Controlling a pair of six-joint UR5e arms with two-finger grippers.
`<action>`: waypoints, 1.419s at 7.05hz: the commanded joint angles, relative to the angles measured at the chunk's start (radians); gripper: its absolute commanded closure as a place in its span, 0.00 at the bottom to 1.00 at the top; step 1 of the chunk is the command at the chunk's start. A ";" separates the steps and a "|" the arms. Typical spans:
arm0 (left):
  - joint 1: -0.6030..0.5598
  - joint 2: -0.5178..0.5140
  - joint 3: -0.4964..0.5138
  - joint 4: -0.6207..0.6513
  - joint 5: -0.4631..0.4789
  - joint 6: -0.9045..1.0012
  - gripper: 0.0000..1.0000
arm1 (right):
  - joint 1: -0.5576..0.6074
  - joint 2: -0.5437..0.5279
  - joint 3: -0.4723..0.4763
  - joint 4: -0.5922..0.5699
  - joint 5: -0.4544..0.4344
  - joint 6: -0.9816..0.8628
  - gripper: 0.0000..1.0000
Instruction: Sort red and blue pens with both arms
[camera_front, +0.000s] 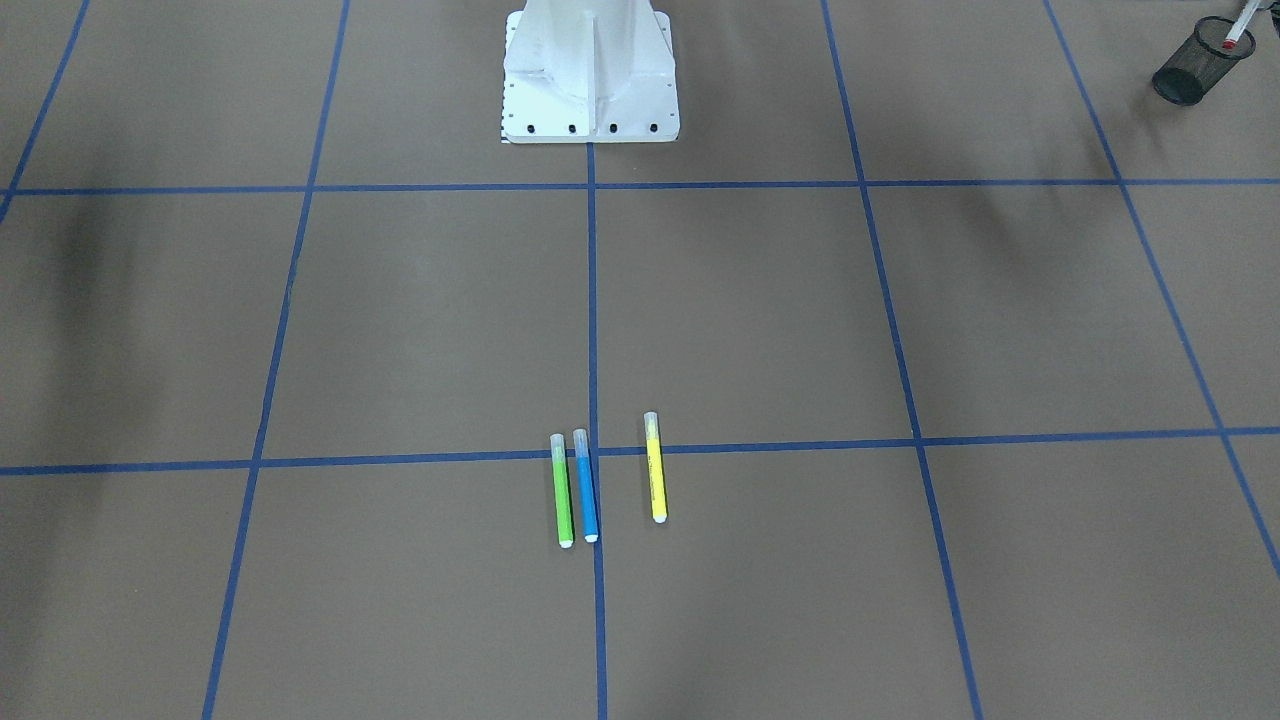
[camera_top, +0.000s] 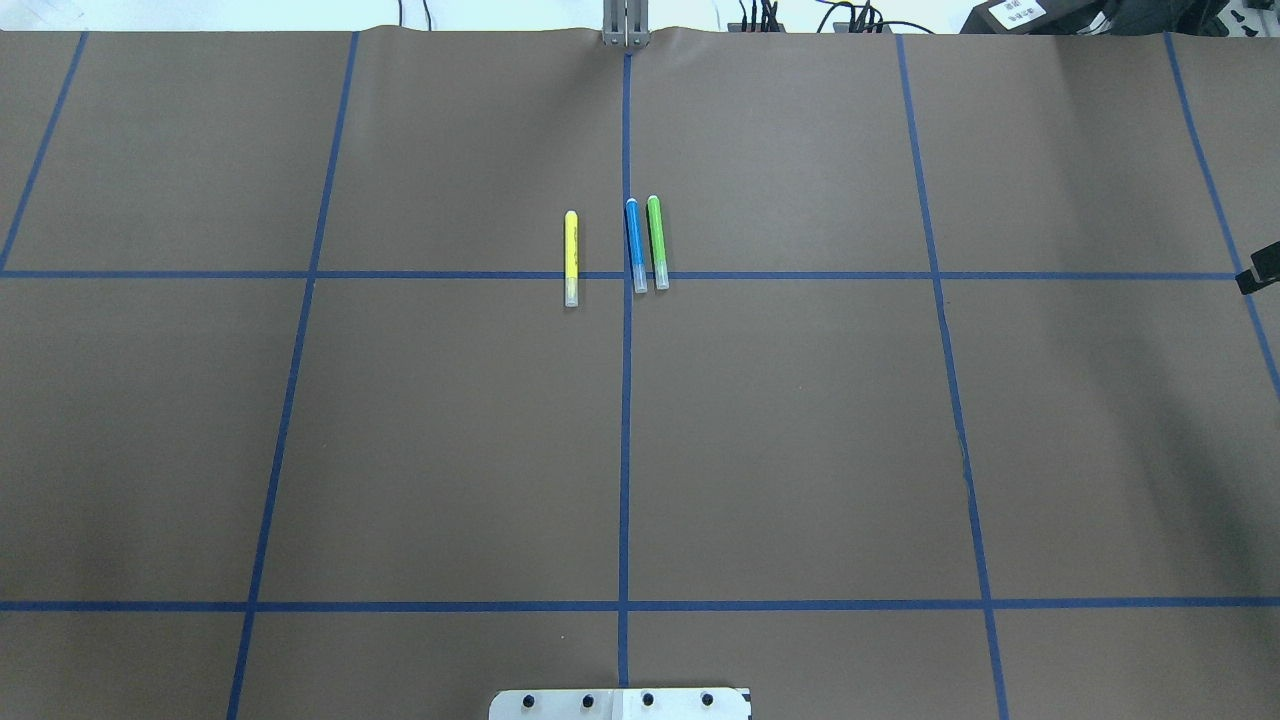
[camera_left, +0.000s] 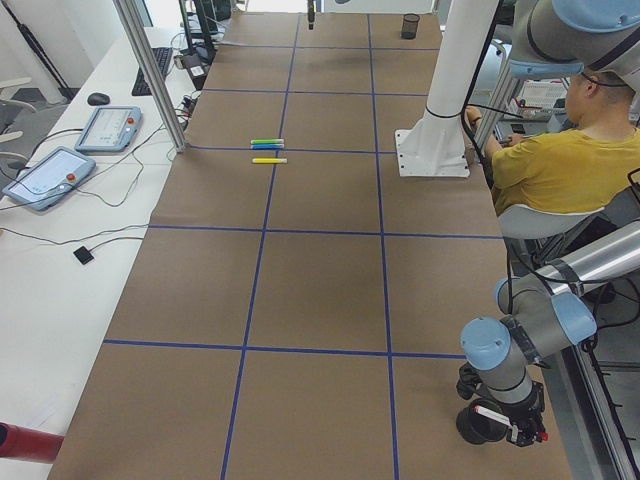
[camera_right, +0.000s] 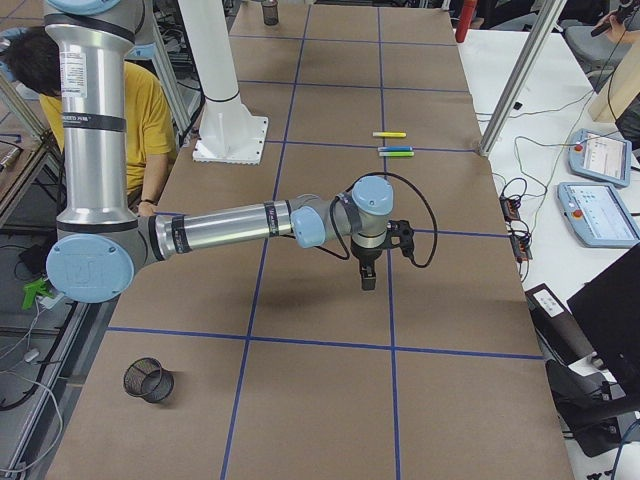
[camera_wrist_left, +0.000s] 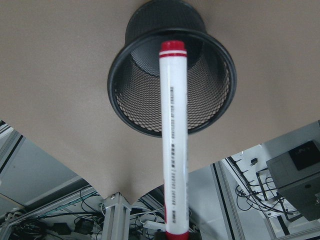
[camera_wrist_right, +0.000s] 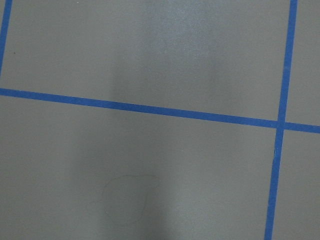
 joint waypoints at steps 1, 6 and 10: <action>0.000 0.011 0.010 0.000 -0.001 0.017 1.00 | 0.000 0.000 -0.001 0.000 0.001 0.000 0.00; -0.002 0.009 0.015 -0.003 -0.004 0.063 0.86 | 0.000 0.000 -0.004 0.000 -0.001 0.000 0.00; -0.002 0.008 0.015 -0.003 -0.010 0.069 0.60 | 0.000 0.000 -0.005 0.000 -0.001 0.000 0.00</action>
